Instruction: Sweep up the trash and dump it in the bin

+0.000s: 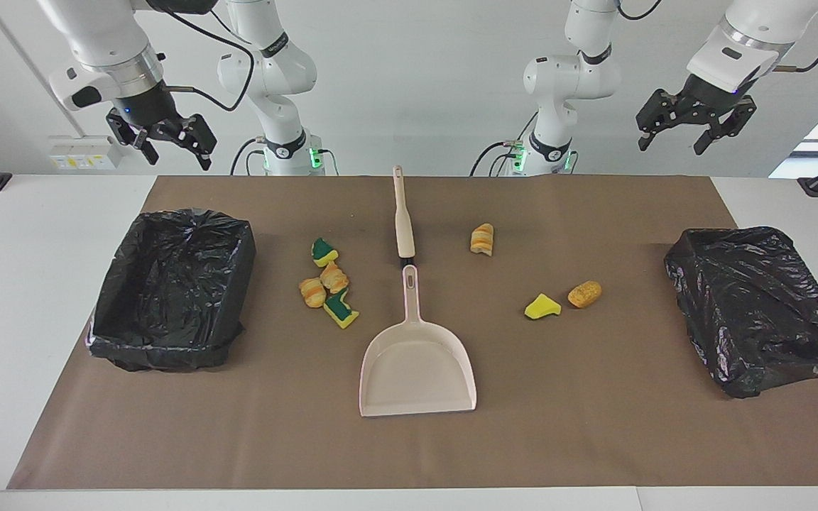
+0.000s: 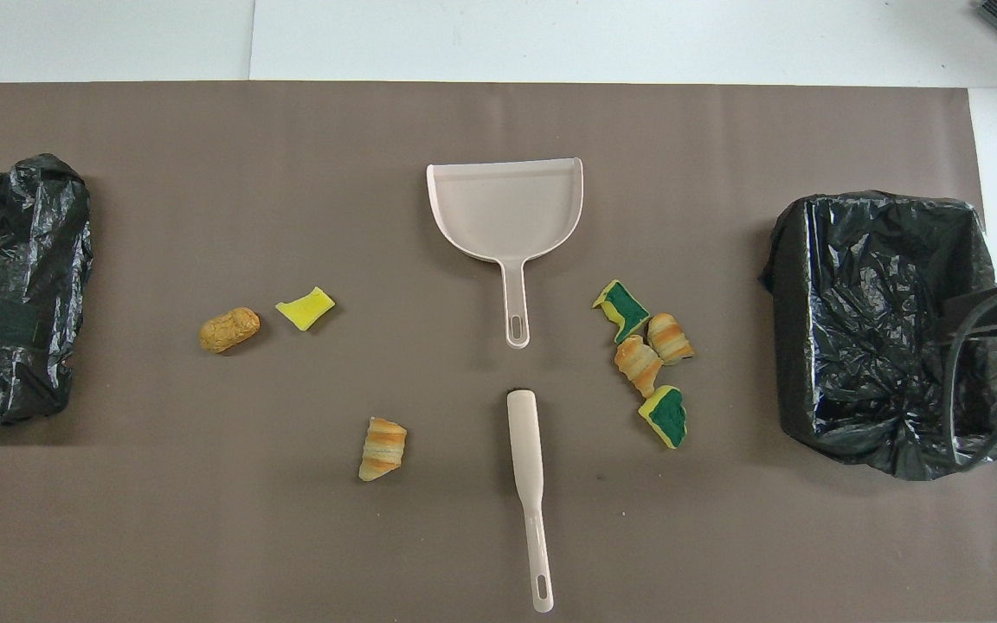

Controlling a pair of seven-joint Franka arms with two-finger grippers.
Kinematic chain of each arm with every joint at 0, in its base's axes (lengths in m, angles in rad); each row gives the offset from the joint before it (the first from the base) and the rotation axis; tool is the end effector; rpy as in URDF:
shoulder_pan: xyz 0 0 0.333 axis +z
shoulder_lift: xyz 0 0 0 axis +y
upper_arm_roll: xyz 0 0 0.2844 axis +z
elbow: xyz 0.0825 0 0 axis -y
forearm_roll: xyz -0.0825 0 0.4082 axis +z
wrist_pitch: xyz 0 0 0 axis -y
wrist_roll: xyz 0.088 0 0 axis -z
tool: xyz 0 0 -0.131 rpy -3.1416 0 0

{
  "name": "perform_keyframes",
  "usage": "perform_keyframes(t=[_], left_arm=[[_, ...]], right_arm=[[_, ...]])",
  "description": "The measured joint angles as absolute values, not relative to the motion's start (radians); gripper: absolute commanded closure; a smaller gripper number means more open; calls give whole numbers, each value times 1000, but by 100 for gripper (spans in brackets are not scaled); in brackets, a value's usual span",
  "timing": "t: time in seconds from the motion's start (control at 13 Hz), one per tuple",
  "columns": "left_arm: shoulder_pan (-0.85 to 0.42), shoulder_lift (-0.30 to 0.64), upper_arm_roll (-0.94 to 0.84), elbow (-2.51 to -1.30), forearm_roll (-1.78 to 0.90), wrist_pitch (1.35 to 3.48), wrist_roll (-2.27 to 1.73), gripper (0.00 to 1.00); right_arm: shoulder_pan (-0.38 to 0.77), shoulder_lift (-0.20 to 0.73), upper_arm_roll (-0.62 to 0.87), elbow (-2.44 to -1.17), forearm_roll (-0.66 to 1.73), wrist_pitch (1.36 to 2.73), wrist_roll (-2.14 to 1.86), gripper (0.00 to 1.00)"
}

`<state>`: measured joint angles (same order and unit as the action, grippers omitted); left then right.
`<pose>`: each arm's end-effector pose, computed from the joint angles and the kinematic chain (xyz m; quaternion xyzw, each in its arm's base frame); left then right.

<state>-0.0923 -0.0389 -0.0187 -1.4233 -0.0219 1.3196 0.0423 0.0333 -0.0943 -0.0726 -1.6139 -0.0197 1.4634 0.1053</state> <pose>0.5329 -0.0629 0.6407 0.9963 -0.0789 -0.0327 0.0092 0.5388 -0.0255 0.5913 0.9969 -0.0727 -0.0280 0.0073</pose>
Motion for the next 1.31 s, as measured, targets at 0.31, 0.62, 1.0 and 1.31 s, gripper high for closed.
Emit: perform_keyframes(t=[0.31,0.62,1.0,1.31], left_arm=[[-101,-69,-123,-1520,-23,1370,-40,0],[-198,-123,-215,-1732,-25,1539,-204,0],[-488,-128,-227,-1965,-26,1821,-550,0],[-706,-79,-227,-2098,-27,2030,-784,0]], right_arm=[[33,-94,-73,-1614,-20,1463,105,0],[33,-94,-73,-1614,-20,1463,105,0],[33,-94,-73,-1614,-20,1463,105,0],[33,-94,-73,-1614,-20,1463,105,0]])
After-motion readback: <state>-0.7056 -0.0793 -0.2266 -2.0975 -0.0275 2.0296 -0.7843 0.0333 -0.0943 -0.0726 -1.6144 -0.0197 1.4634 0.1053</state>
